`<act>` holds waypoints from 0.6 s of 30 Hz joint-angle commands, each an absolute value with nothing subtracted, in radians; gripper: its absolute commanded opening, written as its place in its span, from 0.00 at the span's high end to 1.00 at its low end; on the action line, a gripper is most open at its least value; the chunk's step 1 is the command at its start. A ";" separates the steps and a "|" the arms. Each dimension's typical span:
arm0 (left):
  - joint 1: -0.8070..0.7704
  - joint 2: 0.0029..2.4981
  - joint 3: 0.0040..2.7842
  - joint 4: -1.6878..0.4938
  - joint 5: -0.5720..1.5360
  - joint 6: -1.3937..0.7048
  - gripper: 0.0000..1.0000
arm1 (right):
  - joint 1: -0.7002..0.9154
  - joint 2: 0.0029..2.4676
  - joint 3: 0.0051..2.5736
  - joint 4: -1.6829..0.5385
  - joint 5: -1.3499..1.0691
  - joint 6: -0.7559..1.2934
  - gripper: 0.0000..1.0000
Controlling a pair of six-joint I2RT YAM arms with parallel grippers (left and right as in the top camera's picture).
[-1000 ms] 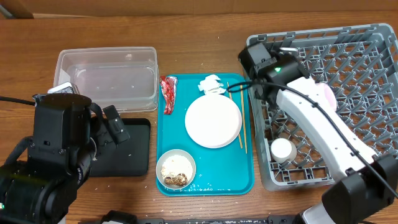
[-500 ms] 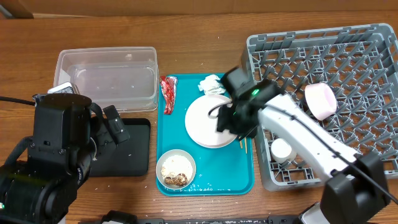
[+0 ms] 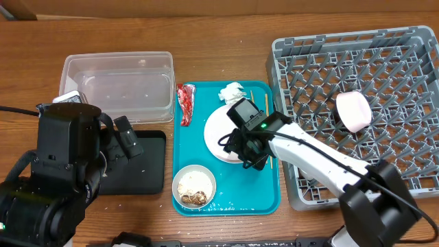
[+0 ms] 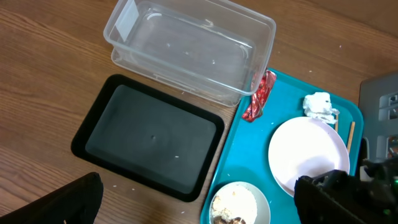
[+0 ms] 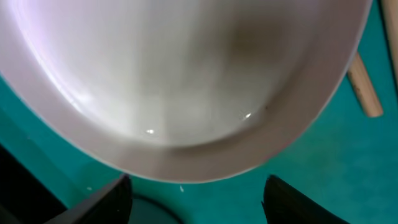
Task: Sort waste into correct bins and load items into the dishwasher
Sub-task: 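Grasp the white plate edge with the right gripper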
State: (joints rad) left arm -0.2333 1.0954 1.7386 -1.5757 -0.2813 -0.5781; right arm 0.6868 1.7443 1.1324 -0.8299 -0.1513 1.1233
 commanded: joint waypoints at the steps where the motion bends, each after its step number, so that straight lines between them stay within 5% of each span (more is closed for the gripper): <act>1: -0.229 1.100 1.734 -1.573 -0.295 -0.599 0.00 | 0.682 1.802 1.114 -0.826 -0.145 1.206 0.38; 6: -0.229 1.100 1.734 -1.573 -0.295 -0.599 0.00 | 0.682 1.831 1.114 -0.829 -0.180 1.206 0.42; 9: -0.229 1.100 1.734 -1.573 -0.295 -0.599 0.00 | 0.682 1.831 1.114 -0.809 -0.160 1.204 0.82; 11: -0.229 1.100 1.734 -1.573 -0.295 -0.599 0.00 | 0.681 1.829 1.117 -0.810 -0.133 1.201 0.96; 18: -0.229 1.100 1.734 -1.573 -0.295 -0.599 0.00 | 0.678 1.791 1.172 -0.823 -0.011 1.137 0.96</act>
State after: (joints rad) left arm -0.2333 1.0981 1.7386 -1.5757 -0.2813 -0.5781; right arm 0.6811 1.8305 1.1324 -0.8200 -0.1017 1.1656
